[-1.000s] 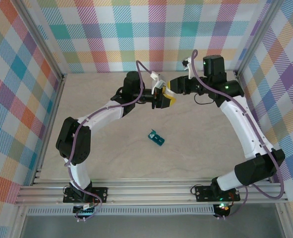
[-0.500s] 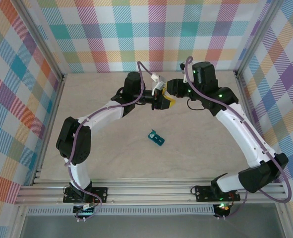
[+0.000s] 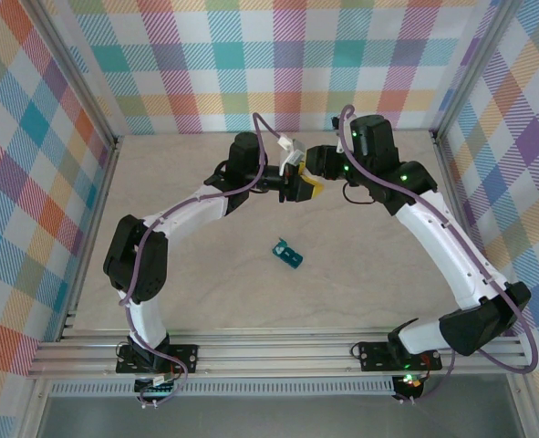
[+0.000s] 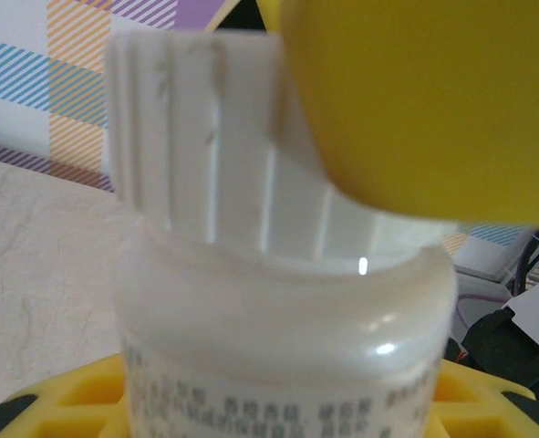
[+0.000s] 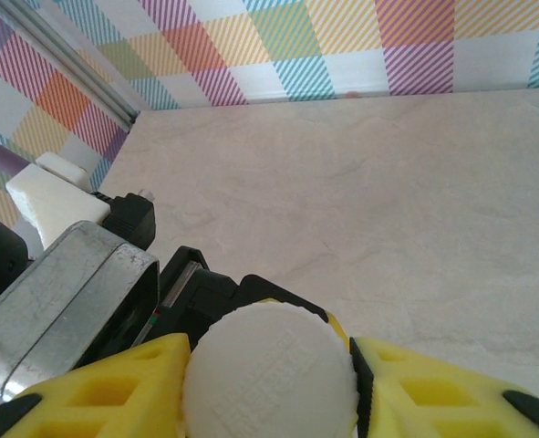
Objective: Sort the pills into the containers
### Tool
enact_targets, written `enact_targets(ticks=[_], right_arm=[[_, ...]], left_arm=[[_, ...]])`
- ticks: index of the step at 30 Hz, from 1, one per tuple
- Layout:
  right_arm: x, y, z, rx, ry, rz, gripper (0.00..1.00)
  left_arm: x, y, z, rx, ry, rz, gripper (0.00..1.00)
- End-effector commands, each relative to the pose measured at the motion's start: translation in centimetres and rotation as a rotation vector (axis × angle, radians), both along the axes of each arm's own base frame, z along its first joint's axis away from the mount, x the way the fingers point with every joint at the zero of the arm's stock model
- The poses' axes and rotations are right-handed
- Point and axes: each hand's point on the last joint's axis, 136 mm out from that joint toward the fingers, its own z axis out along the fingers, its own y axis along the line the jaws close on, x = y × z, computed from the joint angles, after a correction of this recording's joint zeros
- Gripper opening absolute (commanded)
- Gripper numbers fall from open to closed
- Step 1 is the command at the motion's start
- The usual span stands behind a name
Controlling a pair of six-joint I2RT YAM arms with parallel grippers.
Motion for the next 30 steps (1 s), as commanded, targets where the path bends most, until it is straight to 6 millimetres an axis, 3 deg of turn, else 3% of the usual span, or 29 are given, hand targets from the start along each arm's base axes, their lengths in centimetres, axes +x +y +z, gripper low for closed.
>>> enact_targets(ticks=[1,7,13,18,23,30], right_arm=[[-1.3,-0.7,-2.1,-0.087,0.089,0.006,0.51],[-1.6,-0.9,-0.7,-0.070,0.062,0.008,0.64],[-3.4,-1.2,0.3,-0.065,0.027,0.062,0.81],[-4.7,-2.6,0.5,-0.042,-0.012,0.109,0.85],[-3.0,-4.2,2.5,0.121,-0.039,0.077,0.86],[-0.4,-2.2,4.0,0.263,0.014,0.113,0.85]], left_arm=[[1.2,0.3,3.4,-0.062,-0.089,0.037,0.00],[1.3,0.3,3.3,-0.060,-0.089,0.036,0.00],[1.3,0.3,3.2,-0.059,-0.087,0.034,0.00],[1.3,0.4,3.2,-0.059,-0.086,0.030,0.00],[1.1,0.5,3.4,-0.062,-0.089,0.026,0.00],[1.1,0.4,3.2,-0.058,-0.084,0.021,0.00]])
